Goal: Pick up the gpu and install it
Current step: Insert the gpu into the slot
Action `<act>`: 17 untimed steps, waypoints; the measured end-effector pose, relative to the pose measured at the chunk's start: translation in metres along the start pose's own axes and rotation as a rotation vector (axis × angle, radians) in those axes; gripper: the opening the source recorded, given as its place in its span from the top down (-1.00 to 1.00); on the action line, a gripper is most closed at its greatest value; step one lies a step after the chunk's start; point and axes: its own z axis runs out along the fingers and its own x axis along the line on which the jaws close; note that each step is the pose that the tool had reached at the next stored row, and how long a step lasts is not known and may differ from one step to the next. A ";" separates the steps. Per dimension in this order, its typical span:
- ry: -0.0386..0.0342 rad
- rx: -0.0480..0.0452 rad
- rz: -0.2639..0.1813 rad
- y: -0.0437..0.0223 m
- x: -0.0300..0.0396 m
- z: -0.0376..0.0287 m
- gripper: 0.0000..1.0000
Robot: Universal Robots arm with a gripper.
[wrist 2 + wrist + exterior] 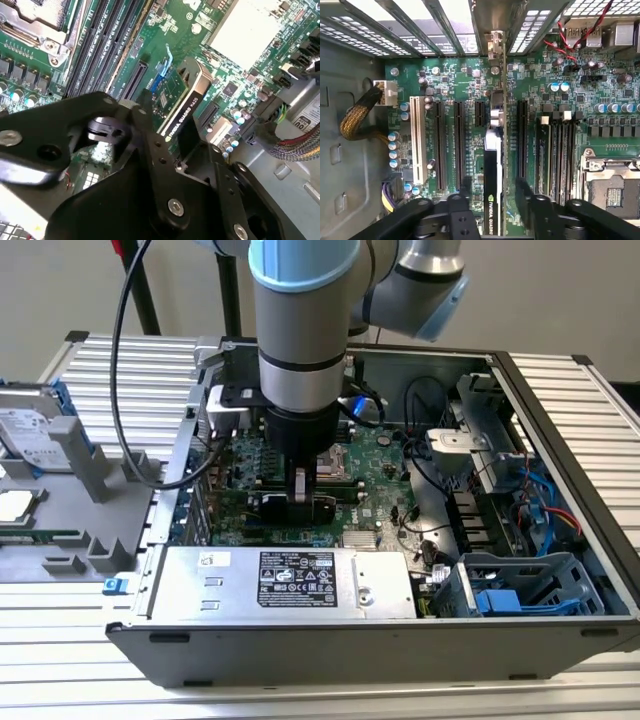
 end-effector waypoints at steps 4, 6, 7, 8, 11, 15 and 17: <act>-0.0001 -0.0001 0.000 -0.0006 0.0003 -0.0093 -1.00; -0.0002 0.0000 0.000 -0.0009 0.0007 -0.0185 -1.00; -0.0003 0.0000 0.000 -0.0011 0.0009 -0.0231 -1.00; -0.0002 0.0000 0.000 -0.0013 0.0010 -0.0276 -1.00; 0.0000 -0.0001 0.000 -0.0018 0.0015 -0.0413 -1.00; -0.0002 0.0001 0.000 -0.0021 0.0017 -0.0493 1.00; -0.0001 0.0002 0.000 -0.0021 0.0017 -0.0501 1.00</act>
